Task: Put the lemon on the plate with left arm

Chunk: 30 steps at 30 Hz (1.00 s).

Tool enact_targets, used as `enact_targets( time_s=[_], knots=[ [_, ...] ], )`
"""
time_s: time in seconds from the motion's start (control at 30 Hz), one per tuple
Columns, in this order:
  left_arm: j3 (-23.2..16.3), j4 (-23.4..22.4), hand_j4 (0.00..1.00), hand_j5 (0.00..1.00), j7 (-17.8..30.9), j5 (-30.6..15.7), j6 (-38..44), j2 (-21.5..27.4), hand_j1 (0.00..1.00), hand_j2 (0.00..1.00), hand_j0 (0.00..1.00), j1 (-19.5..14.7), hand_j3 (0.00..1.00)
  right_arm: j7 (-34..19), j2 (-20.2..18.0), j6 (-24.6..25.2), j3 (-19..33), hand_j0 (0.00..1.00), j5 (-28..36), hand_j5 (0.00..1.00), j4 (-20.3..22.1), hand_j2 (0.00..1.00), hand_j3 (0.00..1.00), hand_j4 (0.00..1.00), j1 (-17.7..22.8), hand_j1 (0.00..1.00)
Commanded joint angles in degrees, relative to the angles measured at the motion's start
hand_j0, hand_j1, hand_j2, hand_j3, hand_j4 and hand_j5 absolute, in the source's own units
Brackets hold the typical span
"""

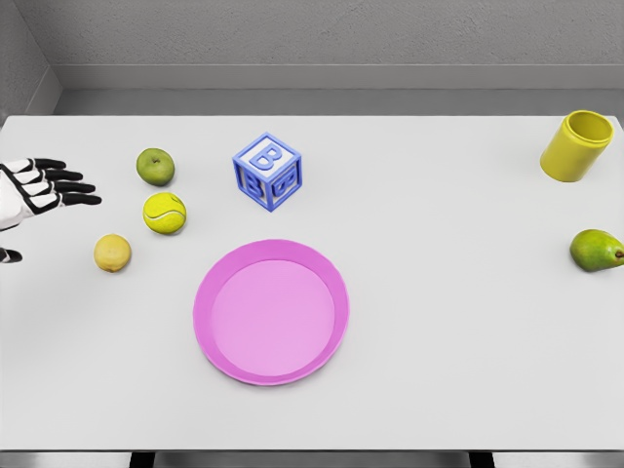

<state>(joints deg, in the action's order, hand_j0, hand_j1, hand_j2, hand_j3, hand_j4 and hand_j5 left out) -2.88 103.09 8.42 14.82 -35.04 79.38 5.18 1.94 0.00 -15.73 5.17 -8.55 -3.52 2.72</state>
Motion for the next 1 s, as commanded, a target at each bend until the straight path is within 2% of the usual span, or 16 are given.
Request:
enact_targets(
  time_s=[0.0,0.1,0.17,0.2,0.23,0.3,0.4,0.5,0.6,0.8,0.97],
  knots=[
    [-0.02,0.00,1.00,1.00,0.10,-0.49,0.04,0.08,1.00,1.00,1.00,0.00,1.00,-0.01,0.00,0.00,0.01,1.00,0.02,1.00,0.01,1.00,1.00,1.00,0.00,1.00],
    [-0.02,0.00,1.00,1.00,0.28,-0.40,0.04,-0.36,1.00,1.00,1.00,-0.35,1.00,-0.01,0.00,0.00,0.01,1.00,0.02,1.00,0.01,1.00,1.00,1.00,0.00,1.00],
    [0.24,0.00,1.00,1.00,6.07,-0.75,0.04,-1.94,1.00,1.00,1.00,-0.44,1.00,-0.01,0.00,0.00,0.01,1.00,0.02,1.00,0.01,1.00,1.00,1.00,0.00,1.00],
    [0.33,-0.08,1.00,1.00,11.34,-2.51,0.04,-3.44,1.00,1.00,1.00,-0.70,1.00,-0.01,0.00,0.00,0.01,1.00,0.02,1.00,0.01,1.00,1.00,1.00,0.00,1.00],
    [0.33,-0.08,1.00,1.00,14.08,-4.53,0.04,-3.53,1.00,1.00,1.00,-0.61,1.00,-0.01,0.00,0.00,0.01,1.00,0.02,1.00,0.01,1.00,1.00,1.00,0.00,1.00],
    [-0.46,-0.08,1.00,1.00,14.17,-7.08,0.04,-1.51,1.00,1.00,1.00,-0.17,1.00,-0.01,0.00,0.00,0.01,1.00,0.02,1.00,0.01,1.00,1.00,1.00,0.00,1.00],
    [-2.83,-0.08,1.00,1.00,13.82,-10.68,0.04,6.22,1.00,1.00,1.00,-0.26,1.00,-0.01,0.00,0.00,0.01,1.00,0.02,1.00,0.01,1.00,1.00,1.00,0.00,1.00],
    [-2.84,-0.08,1.00,1.00,13.20,-11.57,0.04,6.93,1.00,1.00,1.00,-0.35,1.00,-0.01,0.00,0.00,0.01,1.00,0.02,1.00,0.01,1.00,1.00,1.00,0.00,1.00],
    [-2.75,-0.08,1.00,1.00,10.74,-11.74,0.04,6.41,1.00,1.00,1.00,-0.44,1.00,-0.01,0.00,0.00,0.01,1.00,0.02,1.00,0.01,1.00,1.00,1.00,0.00,1.00],
    [-2.92,0.00,1.00,1.00,10.65,-11.65,0.04,2.10,1.00,1.00,1.00,-0.53,1.00,-0.01,0.00,0.00,0.01,1.00,0.02,1.00,0.01,1.00,1.00,1.00,0.00,1.00],
    [-3.01,0.00,1.00,1.00,10.65,-12.18,4.54,-1.24,1.00,1.00,1.00,-0.61,1.00,-0.01,0.00,0.00,0.01,1.00,0.02,1.00,0.01,1.00,1.00,1.00,0.00,1.00]
  ],
)
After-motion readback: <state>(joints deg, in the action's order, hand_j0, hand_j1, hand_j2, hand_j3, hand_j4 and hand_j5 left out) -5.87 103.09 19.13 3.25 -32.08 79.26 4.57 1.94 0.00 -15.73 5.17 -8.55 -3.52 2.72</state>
